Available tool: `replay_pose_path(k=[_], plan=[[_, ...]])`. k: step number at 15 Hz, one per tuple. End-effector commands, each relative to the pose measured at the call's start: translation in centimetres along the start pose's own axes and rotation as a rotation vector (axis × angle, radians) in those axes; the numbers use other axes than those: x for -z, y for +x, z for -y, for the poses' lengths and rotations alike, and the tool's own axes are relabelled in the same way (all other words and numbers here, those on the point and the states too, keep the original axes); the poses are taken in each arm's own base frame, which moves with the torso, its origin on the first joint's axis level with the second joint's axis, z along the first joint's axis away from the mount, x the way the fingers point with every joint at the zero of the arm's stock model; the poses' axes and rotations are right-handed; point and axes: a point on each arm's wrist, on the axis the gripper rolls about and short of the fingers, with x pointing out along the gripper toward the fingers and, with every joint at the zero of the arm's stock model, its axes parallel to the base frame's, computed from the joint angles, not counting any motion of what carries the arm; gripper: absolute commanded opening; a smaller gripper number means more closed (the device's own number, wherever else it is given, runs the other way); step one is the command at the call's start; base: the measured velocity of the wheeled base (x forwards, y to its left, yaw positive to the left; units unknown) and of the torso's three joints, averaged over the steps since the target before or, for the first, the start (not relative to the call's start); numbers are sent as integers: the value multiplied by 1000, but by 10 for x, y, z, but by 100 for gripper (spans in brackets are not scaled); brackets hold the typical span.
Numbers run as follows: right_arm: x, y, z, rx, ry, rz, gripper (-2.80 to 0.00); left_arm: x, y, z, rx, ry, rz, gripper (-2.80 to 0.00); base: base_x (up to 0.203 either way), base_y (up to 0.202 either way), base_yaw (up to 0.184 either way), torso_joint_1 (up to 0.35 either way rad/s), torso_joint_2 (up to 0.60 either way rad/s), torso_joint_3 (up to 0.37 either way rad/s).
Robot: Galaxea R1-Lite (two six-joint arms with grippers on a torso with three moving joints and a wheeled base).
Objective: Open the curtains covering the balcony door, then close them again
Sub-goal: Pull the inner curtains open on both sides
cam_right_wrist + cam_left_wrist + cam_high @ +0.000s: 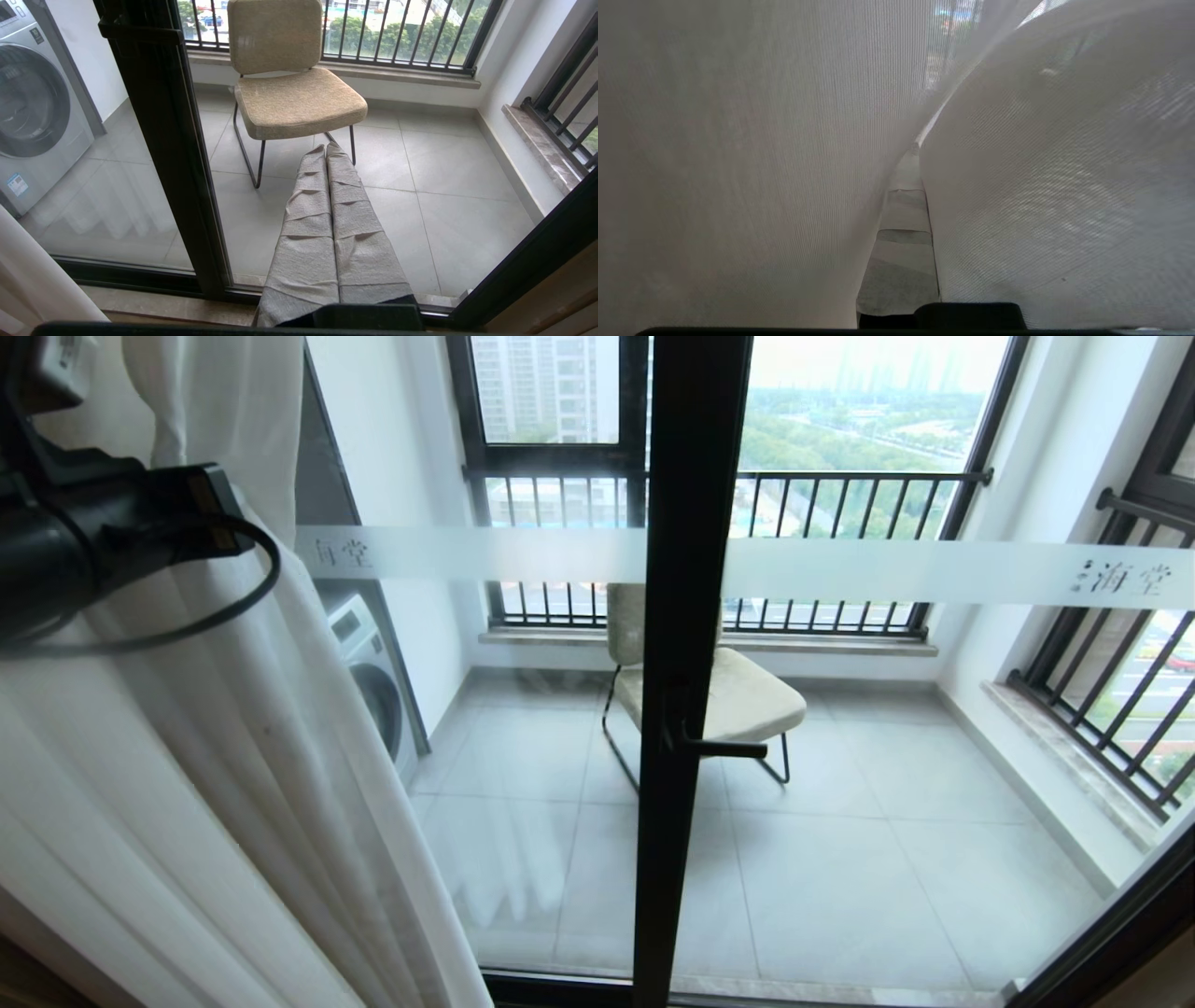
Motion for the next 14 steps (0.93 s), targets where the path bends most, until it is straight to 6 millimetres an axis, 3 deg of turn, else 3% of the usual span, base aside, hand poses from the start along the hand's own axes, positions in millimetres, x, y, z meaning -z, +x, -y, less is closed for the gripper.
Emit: replay_pose_path(k=[1,14], plan=[[0,0,0,-1,-1,0,-280,5,-1,-1,-30,3,-13,-280,0,0,0,0,0,0],[0,0,0,-1,-1,0,-280,8,1,-3,-38,5,-25,-280,1,4,-1,0,0,0]])
